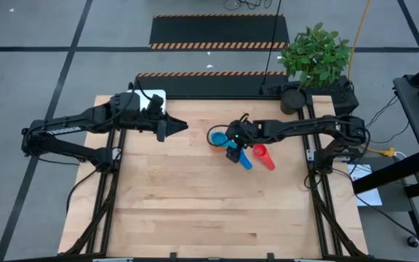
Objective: Nest measuring cups in basket
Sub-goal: Stack the light blue measuring cup into the yellow measuring cup
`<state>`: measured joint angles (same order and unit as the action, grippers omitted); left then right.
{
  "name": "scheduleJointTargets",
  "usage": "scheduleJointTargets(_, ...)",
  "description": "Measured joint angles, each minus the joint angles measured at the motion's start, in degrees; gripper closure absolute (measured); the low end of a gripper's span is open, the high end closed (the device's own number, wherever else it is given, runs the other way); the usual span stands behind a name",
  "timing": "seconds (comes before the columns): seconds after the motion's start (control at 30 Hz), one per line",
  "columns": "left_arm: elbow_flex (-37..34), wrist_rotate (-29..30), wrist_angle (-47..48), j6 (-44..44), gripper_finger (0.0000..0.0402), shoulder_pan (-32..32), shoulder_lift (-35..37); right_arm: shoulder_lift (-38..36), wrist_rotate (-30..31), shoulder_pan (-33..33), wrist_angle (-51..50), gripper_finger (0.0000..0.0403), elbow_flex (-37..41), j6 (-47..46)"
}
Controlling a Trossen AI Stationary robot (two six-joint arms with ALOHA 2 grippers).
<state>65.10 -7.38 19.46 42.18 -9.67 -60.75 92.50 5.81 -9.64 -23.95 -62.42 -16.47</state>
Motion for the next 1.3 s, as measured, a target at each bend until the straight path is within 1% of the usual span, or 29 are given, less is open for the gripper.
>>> scheduleJointTargets(0.1,0.00,0.07,0.03,-0.05,0.0261,0.00,0.00,0.47,-2.29,-0.90,-1.41,0.0096,0.03,2.34)
scheduleJointTargets(0.27,0.00,0.15,0.05,-0.28,0.0261,0.00,0.00,1.74,-5.91,-2.11,-1.65,0.0125,0.02,4.21)
scheduleJointTargets(0.43,0.00,0.44,0.11,-0.70,0.0261,0.00,0.00,3.68,-5.98,-2.38,-0.81,0.0161,0.03,5.40)
scheduleJointTargets(0.8,0.00,0.46,0.15,-0.39,0.0261,0.00,0.00,3.99,-4.43,-2.41,0.28,0.0277,0.01,8.38)
scheduleJointTargets(0.93,0.00,0.46,0.13,0.22,0.0261,0.00,0.00,3.99,-4.40,-2.41,2.55,0.0278,0.03,9.93)
scheduleJointTargets(1.13,0.00,0.46,0.10,1.34,0.0261,0.01,0.00,3.99,-4.25,-2.41,5.49,0.0244,0.03,11.87)
scheduleJointTargets(1.3,0.00,0.46,0.07,1.87,0.0261,0.00,0.00,3.96,-4.34,-2.41,6.34,0.0245,0.03,13.12)
